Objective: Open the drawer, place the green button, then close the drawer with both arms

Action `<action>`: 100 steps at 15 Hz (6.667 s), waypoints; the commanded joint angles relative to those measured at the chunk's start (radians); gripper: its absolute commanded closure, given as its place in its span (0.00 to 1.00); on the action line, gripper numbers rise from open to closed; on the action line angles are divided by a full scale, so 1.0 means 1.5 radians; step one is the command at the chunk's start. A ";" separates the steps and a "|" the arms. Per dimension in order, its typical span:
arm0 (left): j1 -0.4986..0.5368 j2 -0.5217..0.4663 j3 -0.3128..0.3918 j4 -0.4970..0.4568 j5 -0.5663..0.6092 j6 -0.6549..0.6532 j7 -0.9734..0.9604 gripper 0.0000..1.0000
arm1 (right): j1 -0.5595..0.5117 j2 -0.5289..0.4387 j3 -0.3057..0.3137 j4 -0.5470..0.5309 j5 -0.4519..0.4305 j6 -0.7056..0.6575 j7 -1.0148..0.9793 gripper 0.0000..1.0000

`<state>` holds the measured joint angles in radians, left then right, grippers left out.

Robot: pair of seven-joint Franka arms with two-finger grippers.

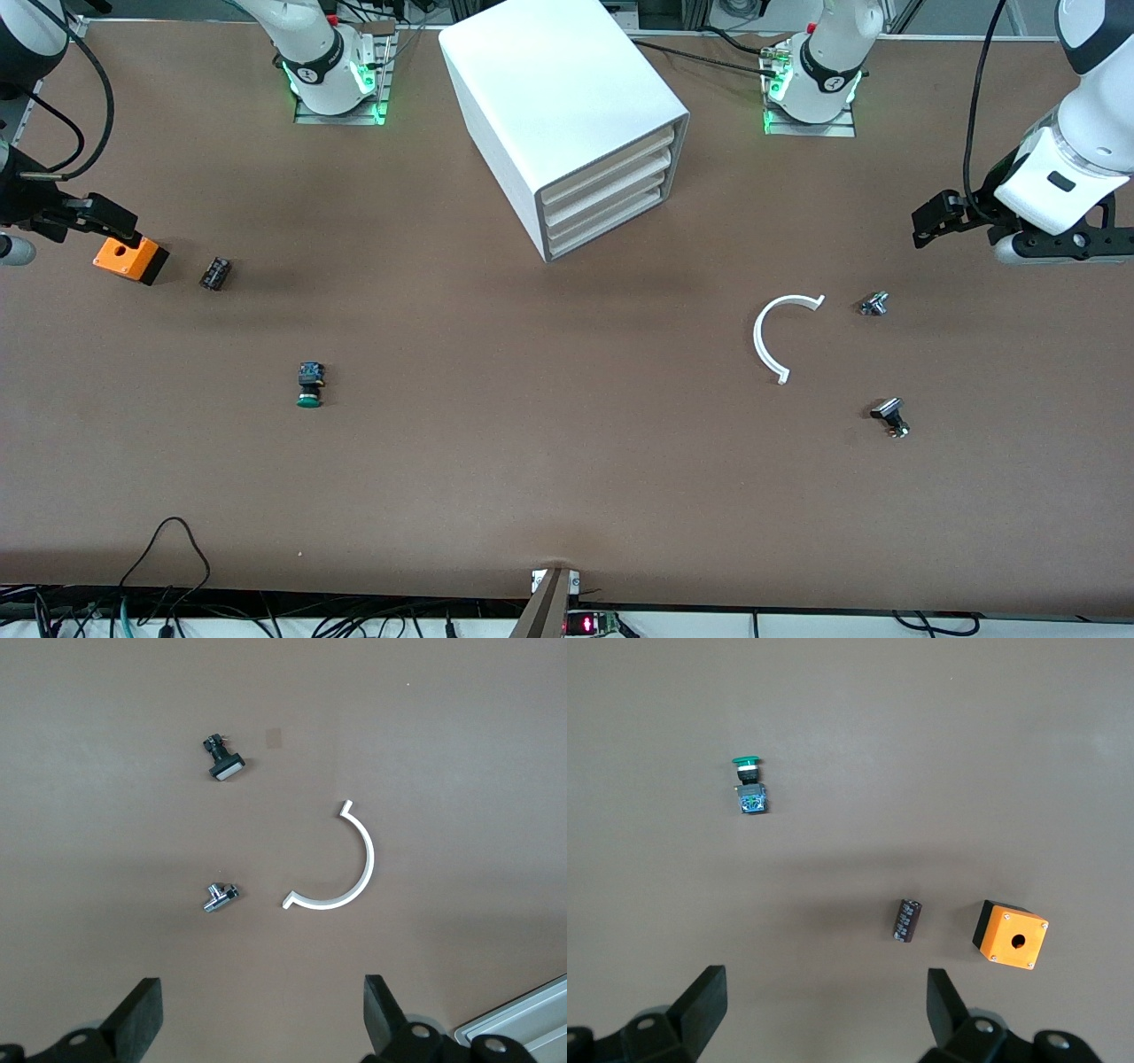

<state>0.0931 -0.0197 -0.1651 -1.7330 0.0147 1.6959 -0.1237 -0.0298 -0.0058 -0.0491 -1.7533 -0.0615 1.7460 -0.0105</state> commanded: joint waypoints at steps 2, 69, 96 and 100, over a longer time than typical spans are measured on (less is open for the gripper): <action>0.002 0.013 -0.001 0.030 -0.009 -0.019 0.020 0.00 | -0.002 0.000 0.000 0.007 0.002 -0.011 -0.010 0.00; -0.186 0.370 -0.091 -0.305 -0.781 0.335 0.372 1.00 | 0.161 0.354 0.054 0.130 0.033 0.283 -0.050 0.65; 0.047 0.082 0.010 -0.055 -0.236 0.189 0.360 0.00 | 0.577 0.443 0.058 0.300 -0.027 0.254 -0.437 0.62; 0.046 0.055 0.010 0.027 -0.079 0.068 0.311 0.00 | 0.621 0.459 0.058 0.301 -0.037 0.215 -0.489 0.62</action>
<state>0.1665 0.0647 -0.1493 -1.7531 -0.2009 1.8793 0.3876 0.8700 0.6566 0.0453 -1.3448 -0.0975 2.1155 -0.6963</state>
